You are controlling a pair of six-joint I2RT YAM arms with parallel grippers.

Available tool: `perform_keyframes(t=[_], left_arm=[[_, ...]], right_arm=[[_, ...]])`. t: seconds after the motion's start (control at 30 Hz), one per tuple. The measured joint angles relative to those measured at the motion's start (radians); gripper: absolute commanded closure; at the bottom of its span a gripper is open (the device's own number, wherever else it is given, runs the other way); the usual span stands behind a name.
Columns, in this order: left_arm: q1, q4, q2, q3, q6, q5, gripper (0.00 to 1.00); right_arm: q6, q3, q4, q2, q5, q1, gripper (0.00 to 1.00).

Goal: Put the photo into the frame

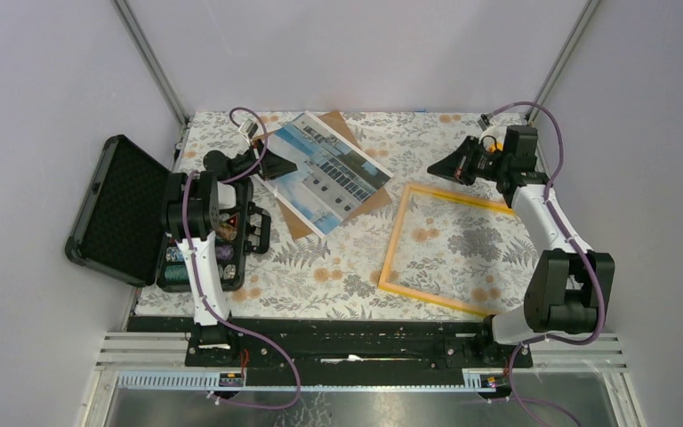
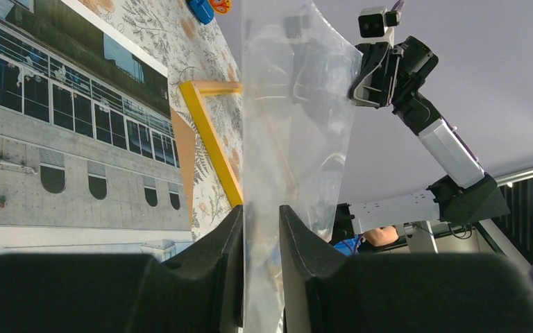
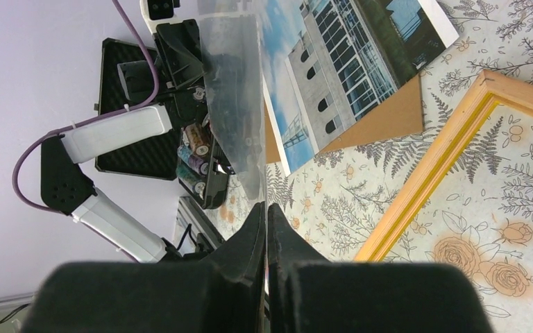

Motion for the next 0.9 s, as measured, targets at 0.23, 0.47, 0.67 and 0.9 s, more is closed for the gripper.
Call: perform_keyframes(t=[0.23, 0.47, 0.67, 0.9], left_arm=[[0.0, -0.009, 0.0, 0.0, 0.019, 0.0, 0.95], [-0.016, -0.097, 0.0, -0.016, 0.113, -0.024, 1.0], [-0.063, -0.287, -0.004, -0.066, 0.202, -0.067, 1.0], [-0.147, -1.013, -0.11, -0.063, 0.642, -0.256, 1.0]], right_arm=[[0.0, 0.0, -0.006, 0.031, 0.002, -0.013, 0.78], [-0.023, 0.0, -0.075, 0.104, 0.077, -0.059, 0.48], [-0.059, -0.001, -0.166, 0.196, 0.213, -0.08, 0.3], [-0.1, -0.001, -0.247, 0.252, 0.401, -0.081, 0.26]])
